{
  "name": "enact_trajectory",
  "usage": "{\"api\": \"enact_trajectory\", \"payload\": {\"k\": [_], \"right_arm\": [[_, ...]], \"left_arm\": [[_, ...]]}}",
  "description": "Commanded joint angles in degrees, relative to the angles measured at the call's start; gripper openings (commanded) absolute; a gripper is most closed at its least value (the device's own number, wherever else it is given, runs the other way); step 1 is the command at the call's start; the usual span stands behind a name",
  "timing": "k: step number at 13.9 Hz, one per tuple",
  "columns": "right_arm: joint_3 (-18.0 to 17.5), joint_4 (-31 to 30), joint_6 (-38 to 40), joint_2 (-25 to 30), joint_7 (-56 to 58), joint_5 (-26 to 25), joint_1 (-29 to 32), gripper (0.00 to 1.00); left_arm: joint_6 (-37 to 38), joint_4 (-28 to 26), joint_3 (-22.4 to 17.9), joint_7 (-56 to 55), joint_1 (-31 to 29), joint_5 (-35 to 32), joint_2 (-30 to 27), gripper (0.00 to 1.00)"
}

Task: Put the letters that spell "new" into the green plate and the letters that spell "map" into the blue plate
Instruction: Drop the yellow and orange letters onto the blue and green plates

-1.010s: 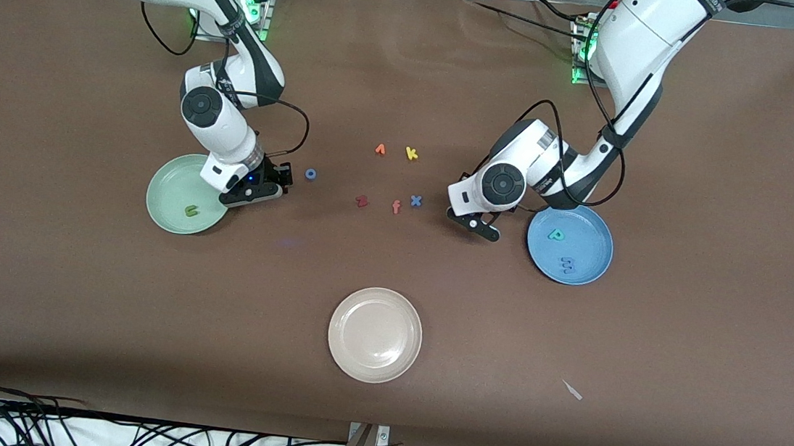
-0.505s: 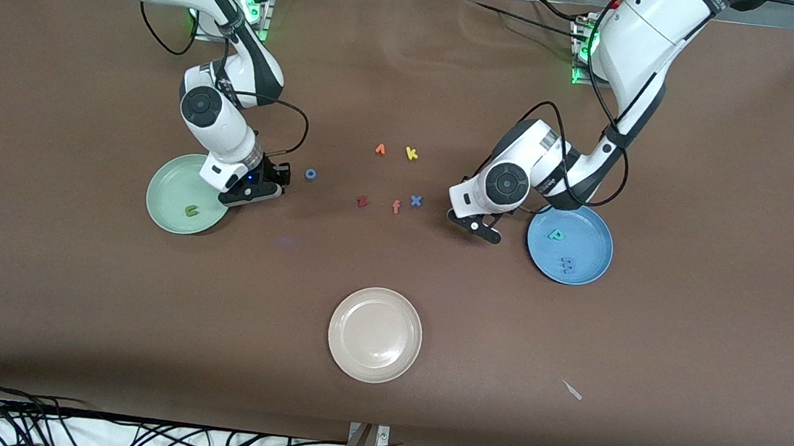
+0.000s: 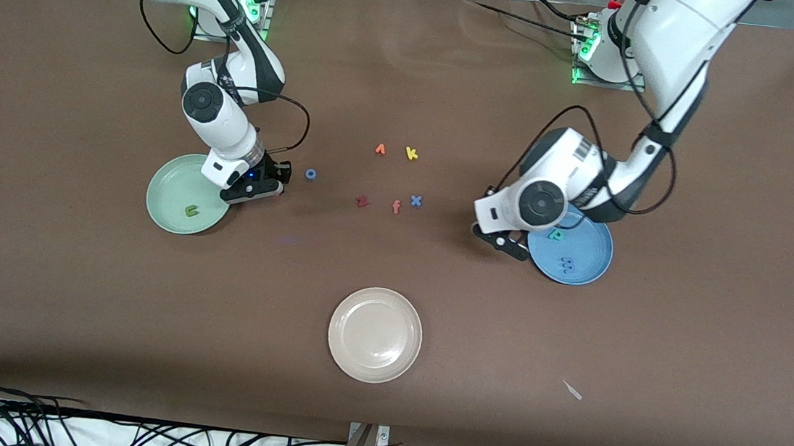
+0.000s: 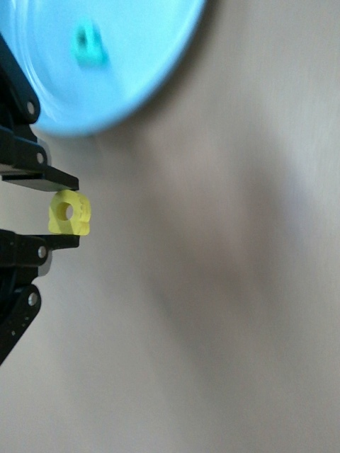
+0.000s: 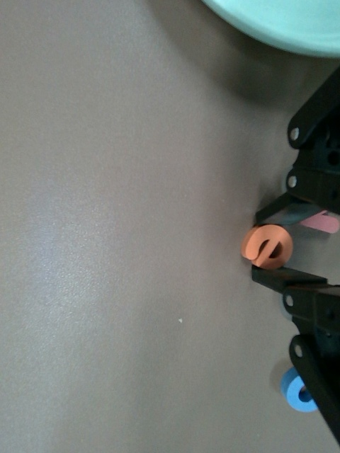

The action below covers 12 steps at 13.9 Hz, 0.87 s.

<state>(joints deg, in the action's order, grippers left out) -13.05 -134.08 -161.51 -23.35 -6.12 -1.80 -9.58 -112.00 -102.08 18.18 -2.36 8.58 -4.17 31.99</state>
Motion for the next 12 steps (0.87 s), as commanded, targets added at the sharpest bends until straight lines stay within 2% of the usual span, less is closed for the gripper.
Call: {"api": "enact_trajectory", "payload": {"k": [1, 2, 4, 6, 7, 9, 10, 11, 12], "right_arm": [[1.0, -1.3, 0.8, 1.9, 2.5, -0.7, -0.1, 0.24], [1.3, -0.7, 2.9, 3.7, 3.6, -0.5, -0.1, 0.24], [4.3, 0.8, 8.6, 6.0, 7.6, -0.7, 0.0, 0.24], [7.6, 1.0, 9.1, 7.3, 14.3, -0.6, 0.1, 0.24], [8.5, 1.0, 9.8, 8.1, 17.1, -0.6, 0.5, 0.24], [9.9, 1.0, 12.0, 9.2, 21.7, -0.7, 2.2, 0.24], [10.0, 0.7, 12.4, 9.3, 23.1, -0.6, 3.7, 0.26], [10.0, 0.5, 12.4, 9.1, 22.7, -0.4, 4.2, 0.47], [10.0, 0.4, 12.4, 9.1, 22.3, -0.3, 4.2, 0.51]], "left_arm": [[2.8, 0.7, 0.1, 11.5, -5.8, -2.6, -1.0, 0.08], [2.8, 0.7, 0.2, 15.2, -8.1, -2.9, -0.7, 0.08], [2.2, 0.6, 0.0, 19.9, -10.8, -3.0, 0.1, 0.09], [2.0, 0.6, 0.0, 20.9, -12.5, -7.8, 0.8, 0.17], [1.6, 0.6, 0.1, 21.0, -13.1, -9.4, 1.1, 0.35], [1.1, 0.7, 0.2, 21.0, -13.2, -9.5, 0.9, 0.9], [1.1, 1.0, 0.5, 21.0, -13.2, -9.5, 0.6, 1.0], [1.5, 1.7, 0.5, 21.0, -13.2, -9.5, 0.3, 1.0], [1.6, 2.2, 0.7, 21.0, -13.0, -9.5, 0.2, 1.0]]}}
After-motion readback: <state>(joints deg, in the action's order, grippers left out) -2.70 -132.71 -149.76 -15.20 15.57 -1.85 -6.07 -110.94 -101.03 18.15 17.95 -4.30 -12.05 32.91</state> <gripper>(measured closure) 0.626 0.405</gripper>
